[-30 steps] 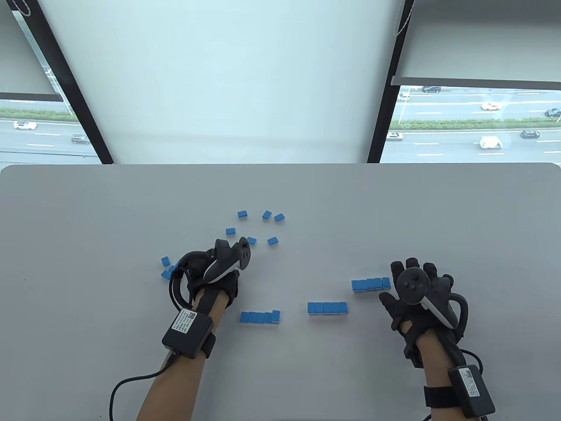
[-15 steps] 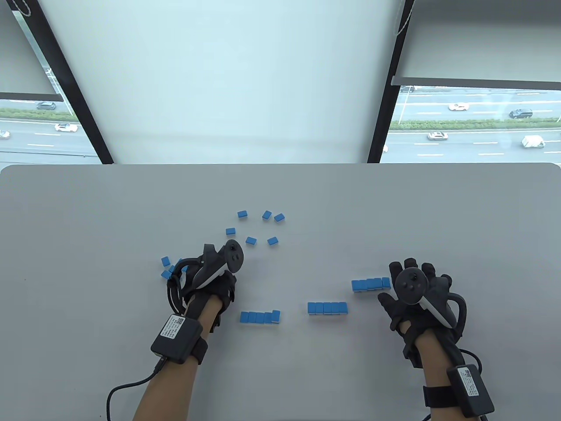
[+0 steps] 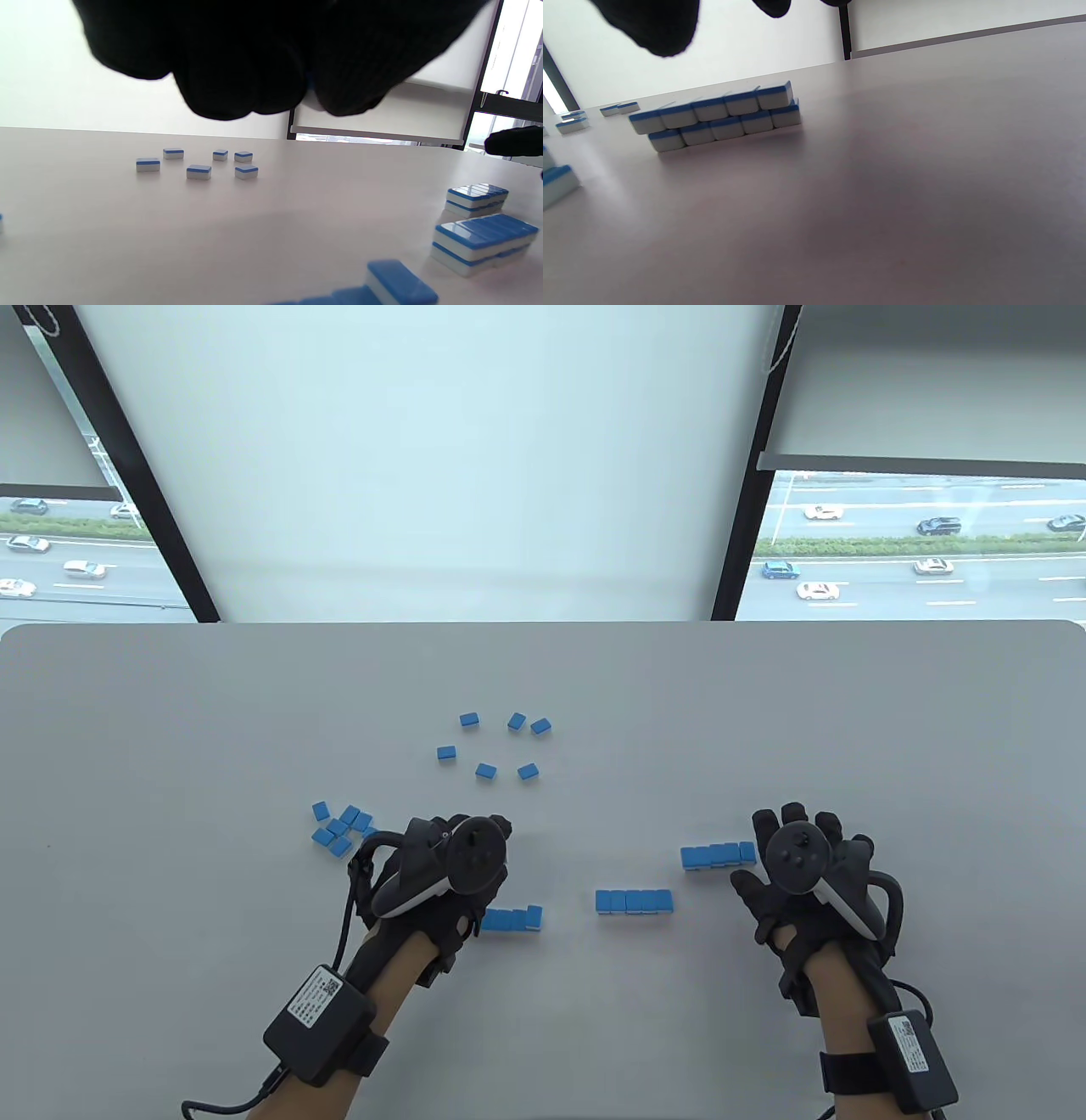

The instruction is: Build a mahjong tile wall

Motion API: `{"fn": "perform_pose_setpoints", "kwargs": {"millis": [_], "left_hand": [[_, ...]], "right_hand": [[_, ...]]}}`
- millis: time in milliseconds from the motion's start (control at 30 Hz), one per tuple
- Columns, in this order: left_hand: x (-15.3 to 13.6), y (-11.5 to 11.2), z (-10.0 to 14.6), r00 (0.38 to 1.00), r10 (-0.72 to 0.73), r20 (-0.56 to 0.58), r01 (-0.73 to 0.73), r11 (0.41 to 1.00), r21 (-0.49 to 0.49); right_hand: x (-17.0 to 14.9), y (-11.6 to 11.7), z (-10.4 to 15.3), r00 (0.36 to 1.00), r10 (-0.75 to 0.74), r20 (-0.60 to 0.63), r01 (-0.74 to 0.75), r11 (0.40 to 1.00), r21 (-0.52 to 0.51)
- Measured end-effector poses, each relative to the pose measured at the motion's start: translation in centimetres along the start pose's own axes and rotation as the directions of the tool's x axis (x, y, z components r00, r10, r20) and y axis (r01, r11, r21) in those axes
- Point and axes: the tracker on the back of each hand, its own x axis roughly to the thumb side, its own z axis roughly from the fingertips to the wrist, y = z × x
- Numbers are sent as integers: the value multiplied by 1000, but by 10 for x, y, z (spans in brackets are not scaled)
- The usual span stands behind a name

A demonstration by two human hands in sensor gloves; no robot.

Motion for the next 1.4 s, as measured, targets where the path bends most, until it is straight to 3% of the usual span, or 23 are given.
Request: {"fn": "perform_pose_setpoints", "kwargs": {"millis": [333,733,1200,1400], "left_hand": [[3,-46,9,995,-79,55,84,991,-106],[15,-64,6,988,-113,103,129,977,-170],[12,-60,7,991,-97,88,112,976,-189],[2,-28,-4,989,-126,81,134,986,-101]], "right_hand": [[0,1,0,1000,6,-8,-6,1000,10],[0,1,0,1000,17,-18,-17,1000,13],[-1,0,0,1000,9,-12,-9,1000,5],[2,-5,3,1000,17,0,-17,1000,-15]]}}
